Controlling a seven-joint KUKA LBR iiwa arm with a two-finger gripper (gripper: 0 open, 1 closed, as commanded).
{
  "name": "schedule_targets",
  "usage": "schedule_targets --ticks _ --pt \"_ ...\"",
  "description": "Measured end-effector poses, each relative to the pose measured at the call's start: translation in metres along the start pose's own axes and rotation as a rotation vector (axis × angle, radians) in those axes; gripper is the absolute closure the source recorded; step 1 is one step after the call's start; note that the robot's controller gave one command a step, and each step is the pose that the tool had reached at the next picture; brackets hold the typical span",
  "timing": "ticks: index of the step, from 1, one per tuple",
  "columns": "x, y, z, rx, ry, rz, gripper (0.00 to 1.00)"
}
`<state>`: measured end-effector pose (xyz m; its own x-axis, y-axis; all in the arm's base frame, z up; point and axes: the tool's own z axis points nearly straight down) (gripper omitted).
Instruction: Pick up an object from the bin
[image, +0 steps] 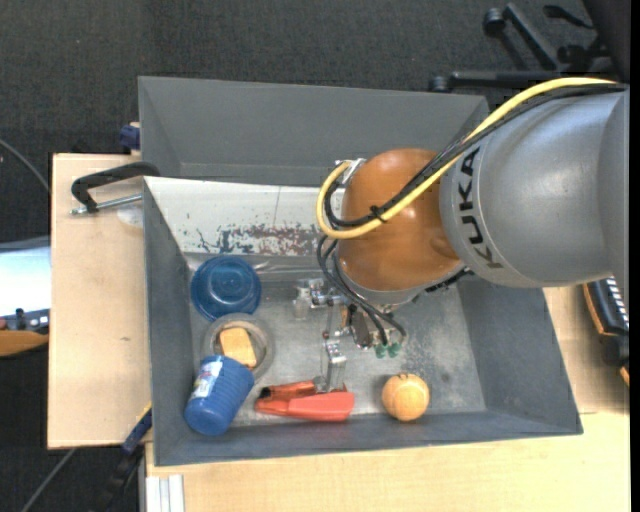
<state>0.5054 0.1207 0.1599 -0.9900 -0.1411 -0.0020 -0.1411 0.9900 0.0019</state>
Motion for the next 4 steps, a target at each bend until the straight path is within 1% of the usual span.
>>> schedule_targets --ticks 1,2,3,4 --pt "0.003 0.03 0.02 0.0 0.0 -0.318 0.0" --pt "-0.017 0.07 0.02 -0.002 -0.005 -0.102 0.0" --pt "-0.037 0.086 0.083 -0.003 -0.018 -0.106 0.0" --pt "-0.048 0.091 0.084 0.003 -0.01 -0.142 1.0"
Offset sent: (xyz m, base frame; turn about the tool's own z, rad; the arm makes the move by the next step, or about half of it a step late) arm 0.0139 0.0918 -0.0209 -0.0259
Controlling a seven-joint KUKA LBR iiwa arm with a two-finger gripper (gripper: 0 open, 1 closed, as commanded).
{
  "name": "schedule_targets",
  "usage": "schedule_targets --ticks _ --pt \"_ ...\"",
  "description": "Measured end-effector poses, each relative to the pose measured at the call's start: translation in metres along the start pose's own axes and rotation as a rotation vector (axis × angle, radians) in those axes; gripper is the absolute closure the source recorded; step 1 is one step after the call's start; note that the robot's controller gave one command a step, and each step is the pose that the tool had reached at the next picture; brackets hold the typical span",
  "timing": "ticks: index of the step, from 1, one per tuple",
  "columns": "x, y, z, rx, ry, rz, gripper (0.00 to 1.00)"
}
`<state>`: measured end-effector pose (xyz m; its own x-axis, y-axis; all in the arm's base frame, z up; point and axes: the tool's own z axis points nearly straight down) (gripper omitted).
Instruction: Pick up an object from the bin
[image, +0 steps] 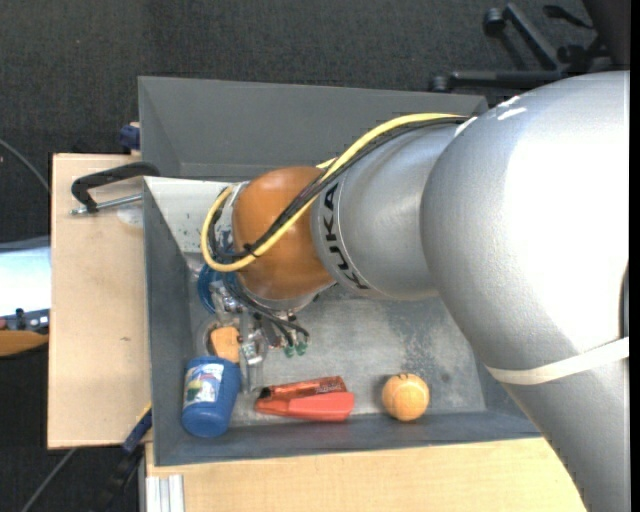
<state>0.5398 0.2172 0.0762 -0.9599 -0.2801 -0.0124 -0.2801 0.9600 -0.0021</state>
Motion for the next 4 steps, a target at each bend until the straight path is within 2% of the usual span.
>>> schedule_targets --ticks 2,3,4 --pt "0.0 0.0 -0.002 0.0 0.001 0.0 1.0" --pt "0.003 0.0 -0.014 0.001 0.013 -0.001 1.0" --pt "0.002 0.001 -0.038 -0.002 0.007 0.001 1.0"
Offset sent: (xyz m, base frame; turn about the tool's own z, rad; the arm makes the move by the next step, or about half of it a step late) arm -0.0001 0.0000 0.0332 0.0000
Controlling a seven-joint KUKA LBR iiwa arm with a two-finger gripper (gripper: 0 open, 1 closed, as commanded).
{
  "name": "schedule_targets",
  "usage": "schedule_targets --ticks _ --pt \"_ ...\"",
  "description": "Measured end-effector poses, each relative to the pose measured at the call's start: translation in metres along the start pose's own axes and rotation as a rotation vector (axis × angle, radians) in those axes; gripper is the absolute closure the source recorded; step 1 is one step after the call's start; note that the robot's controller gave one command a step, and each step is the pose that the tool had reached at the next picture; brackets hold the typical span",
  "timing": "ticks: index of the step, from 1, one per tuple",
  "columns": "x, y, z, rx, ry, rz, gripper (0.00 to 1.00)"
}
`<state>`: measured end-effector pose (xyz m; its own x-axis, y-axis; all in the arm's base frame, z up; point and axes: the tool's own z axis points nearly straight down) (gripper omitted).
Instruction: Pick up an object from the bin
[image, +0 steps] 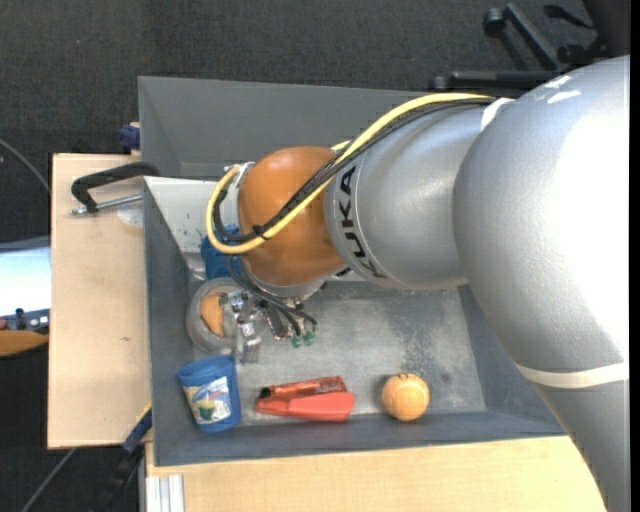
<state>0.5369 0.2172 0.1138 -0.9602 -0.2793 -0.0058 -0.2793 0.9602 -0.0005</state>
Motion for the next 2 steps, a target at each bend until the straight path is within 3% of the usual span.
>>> schedule_targets --ticks 2 --pt "-0.002 0.002 -0.045 -0.001 -0.006 -0.003 1.0"
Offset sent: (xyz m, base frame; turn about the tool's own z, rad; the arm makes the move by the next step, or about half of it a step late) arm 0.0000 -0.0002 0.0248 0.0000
